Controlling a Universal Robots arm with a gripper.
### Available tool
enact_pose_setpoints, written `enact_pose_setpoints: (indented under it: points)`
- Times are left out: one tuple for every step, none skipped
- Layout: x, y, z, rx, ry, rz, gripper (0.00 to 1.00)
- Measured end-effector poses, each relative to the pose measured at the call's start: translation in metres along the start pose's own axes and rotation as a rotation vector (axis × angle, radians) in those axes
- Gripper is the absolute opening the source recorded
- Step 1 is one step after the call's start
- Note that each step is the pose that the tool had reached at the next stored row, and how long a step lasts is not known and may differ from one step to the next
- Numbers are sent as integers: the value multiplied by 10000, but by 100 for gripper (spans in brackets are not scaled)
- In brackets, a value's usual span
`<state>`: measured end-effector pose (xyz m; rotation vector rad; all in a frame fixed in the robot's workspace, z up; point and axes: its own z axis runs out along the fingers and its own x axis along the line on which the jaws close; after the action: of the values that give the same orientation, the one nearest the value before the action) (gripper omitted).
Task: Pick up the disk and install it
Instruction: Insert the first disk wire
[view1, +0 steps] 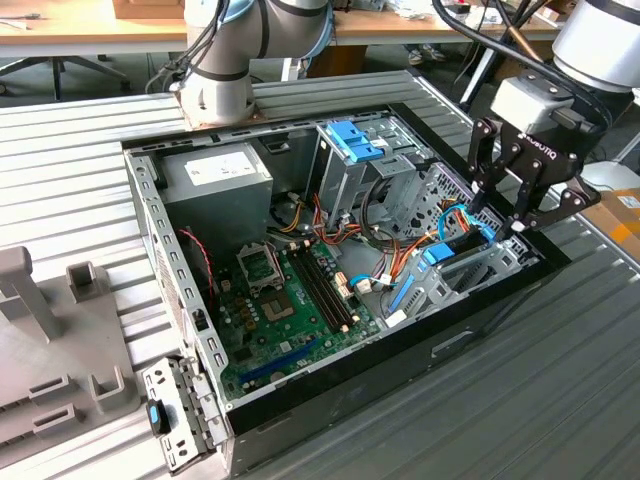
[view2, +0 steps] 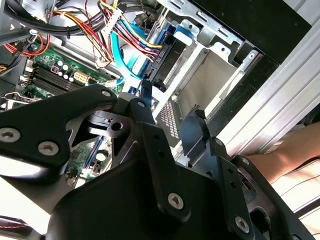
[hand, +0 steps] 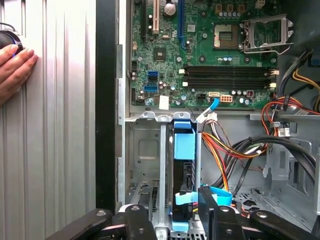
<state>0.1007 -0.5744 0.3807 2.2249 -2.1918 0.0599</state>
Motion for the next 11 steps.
enact_pose_setpoints:
  points:
    - [0,0,16,0,-17,1,49]
    - [-1,1,40,0,-40,1,49]
    - [-2,1,62,0,-61,1,49]
    - [-3,1,83,1,-76,2,49]
    - [-3,1,84,1,-74,1,49]
    - [-3,1,84,0,-73,1,49]
    - [-3,1,84,1,-74,1,49]
    - [-3,1,85,1,-75,1,49]
    - [-3,1,85,1,-75,1,49]
    - [-3,1,85,0,-76,1,49]
    - [-3,1,85,1,-76,1,49]
